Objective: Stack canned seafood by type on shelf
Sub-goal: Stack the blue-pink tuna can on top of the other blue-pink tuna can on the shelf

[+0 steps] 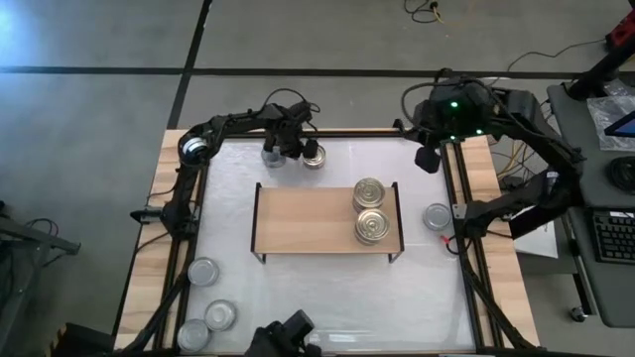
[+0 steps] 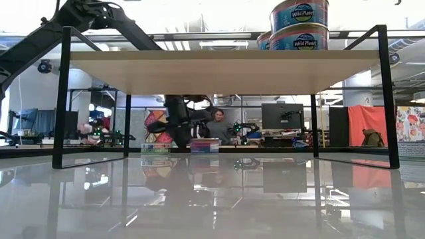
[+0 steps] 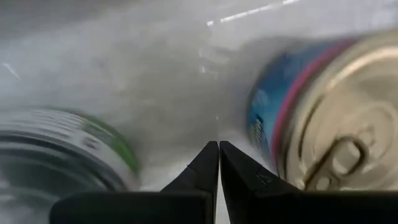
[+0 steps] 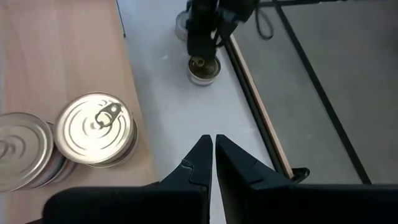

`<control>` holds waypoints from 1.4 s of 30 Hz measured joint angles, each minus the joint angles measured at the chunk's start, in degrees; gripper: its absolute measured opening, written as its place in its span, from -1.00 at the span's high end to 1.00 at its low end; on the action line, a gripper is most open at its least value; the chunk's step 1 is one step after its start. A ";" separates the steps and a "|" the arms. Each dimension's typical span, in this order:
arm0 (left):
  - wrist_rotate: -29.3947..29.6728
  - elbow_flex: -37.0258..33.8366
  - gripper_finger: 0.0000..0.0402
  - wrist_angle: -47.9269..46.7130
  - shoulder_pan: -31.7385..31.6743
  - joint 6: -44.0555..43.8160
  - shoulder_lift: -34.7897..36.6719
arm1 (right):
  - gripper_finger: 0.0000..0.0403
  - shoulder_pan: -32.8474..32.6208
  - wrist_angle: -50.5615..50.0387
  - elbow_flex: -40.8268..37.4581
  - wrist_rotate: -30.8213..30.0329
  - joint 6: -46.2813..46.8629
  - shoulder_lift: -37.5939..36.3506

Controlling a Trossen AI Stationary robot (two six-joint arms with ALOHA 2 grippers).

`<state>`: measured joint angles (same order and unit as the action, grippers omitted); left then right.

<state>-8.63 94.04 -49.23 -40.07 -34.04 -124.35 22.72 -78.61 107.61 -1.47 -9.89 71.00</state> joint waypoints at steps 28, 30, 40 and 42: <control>-12.75 13.87 1.00 0.61 6.61 10.49 4.28 | 0.94 6.89 19.97 -15.61 -8.65 2.73 -6.49; -12.12 14.02 1.00 -0.64 7.06 12.21 6.07 | 0.94 9.54 25.58 -19.03 -8.49 2.41 -6.71; -8.30 4.88 1.00 -0.47 8.41 19.71 19.81 | 0.60 20.55 37.04 -26.43 8.80 3.91 1.73; -5.68 1.63 1.00 0.27 8.39 21.78 22.97 | 0.42 20.81 36.92 -26.43 8.98 1.84 4.76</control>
<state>-14.31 95.67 -48.95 -31.68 -12.26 -101.38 43.53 -41.69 81.19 7.51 -8.06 75.76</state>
